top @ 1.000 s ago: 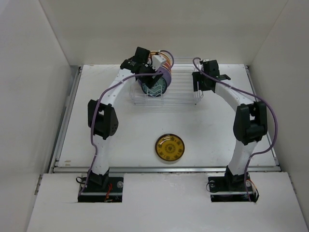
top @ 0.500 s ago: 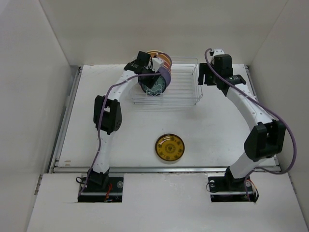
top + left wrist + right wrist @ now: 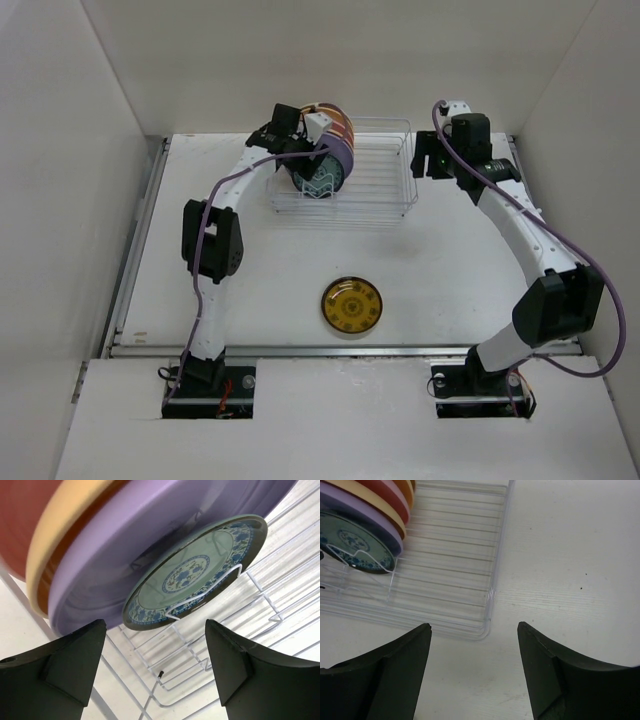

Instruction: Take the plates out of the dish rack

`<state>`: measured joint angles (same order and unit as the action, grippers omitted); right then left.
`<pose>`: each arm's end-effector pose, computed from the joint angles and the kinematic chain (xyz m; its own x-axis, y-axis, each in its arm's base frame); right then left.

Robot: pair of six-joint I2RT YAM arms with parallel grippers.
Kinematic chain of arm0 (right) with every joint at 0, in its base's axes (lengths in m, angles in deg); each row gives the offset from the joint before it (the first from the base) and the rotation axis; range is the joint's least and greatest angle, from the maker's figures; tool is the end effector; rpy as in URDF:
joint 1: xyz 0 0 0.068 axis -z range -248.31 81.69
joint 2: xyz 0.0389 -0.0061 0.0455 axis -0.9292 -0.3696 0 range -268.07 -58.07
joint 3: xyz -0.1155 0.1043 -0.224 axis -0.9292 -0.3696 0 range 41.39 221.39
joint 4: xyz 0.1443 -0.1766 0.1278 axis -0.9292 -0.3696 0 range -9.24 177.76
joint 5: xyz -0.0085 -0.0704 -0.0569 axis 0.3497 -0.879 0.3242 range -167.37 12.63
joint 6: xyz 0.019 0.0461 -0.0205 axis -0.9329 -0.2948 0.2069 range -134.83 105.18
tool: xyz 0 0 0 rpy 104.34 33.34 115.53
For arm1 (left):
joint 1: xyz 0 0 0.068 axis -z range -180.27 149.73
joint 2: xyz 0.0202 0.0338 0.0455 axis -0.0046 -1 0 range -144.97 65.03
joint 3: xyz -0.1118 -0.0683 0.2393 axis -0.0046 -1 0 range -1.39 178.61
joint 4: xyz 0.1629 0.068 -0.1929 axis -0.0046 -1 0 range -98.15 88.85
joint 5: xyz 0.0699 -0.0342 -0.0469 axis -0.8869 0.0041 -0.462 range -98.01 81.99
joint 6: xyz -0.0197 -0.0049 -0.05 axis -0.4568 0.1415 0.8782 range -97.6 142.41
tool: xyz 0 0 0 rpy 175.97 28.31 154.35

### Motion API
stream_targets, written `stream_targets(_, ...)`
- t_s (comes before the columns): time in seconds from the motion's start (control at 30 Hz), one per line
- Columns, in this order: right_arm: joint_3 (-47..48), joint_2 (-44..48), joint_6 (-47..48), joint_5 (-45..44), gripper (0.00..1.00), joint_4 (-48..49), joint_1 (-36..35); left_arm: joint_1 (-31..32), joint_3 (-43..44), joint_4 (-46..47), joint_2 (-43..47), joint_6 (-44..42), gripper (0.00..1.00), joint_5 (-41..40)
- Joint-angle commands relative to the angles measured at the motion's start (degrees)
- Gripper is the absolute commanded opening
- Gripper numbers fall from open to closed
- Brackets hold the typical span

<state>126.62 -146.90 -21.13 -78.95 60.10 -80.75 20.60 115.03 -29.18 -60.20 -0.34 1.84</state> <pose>0.3484 0.0759 0.3650 -0.5248 -0.0034 -0.8512 -0.1355 0.9876 0.0795 0.4752 -0.1877 0.2855 -0.3315 0.5340 -0.7778 0.6582 0.7215 0.2149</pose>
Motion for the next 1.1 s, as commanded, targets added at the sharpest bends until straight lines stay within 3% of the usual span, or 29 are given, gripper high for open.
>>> stream_targets(0.0, -0.33, 0.51, -0.55, 1.76, 0.76, 0.15, -0.21, -0.38, 2.14, 1.58, 3.94, -1.34, 0.78, 0.26)
stream_targets(0.17, -0.86, 0.51, -0.55, 2.90, 0.76, 0.15, -0.21, -0.38, 2.14, 2.10, 2.10, -2.47, 0.78, -0.53)
stream_targets(0.33, -2.09, 1.74, -0.55, 2.90, 0.76, 0.15, -0.21, -0.99, 8.55, 1.05, -3.61, -2.48, 0.75, -1.05)
stream_targets(0.5, -2.09, 3.40, -0.55, 2.90, 0.76, -1.70, -0.21, -2.32, 15.50, -0.79, -9.68, 0.51, 0.61, -0.63)
stream_targets(0.7, -2.61, 6.13, -0.55, 3.43, 0.76, -2.22, -0.21, -2.84, 13.31, -2.82, -9.16, 1.03, 0.46, 5.35)
stream_targets(0.77, -2.61, 6.13, -0.55, 3.43, 0.76, -2.75, -0.21, -2.84, 12.69, -3.34, -9.16, 1.03, 0.29, 5.36)
stream_targets(0.8, -2.61, 6.65, -0.55, 3.43, 0.76, -2.75, -0.21, -2.84, 12.69, -3.95, -9.16, 1.82, 0.11, 5.36)
stream_targets(0.83, -2.61, 6.66, -0.55, 3.43, 0.76, -3.27, -0.21, -2.84, 12.69, -3.96, -9.16, 2.35, 0.01, 5.36)
stream_targets(1.07, -3.14, 5.52, -1.16, 6.94, 0.76, -2.23, -0.21, -3.99, 11.03, -6.07, -2.41, 8.23, 0.00, 7.12)
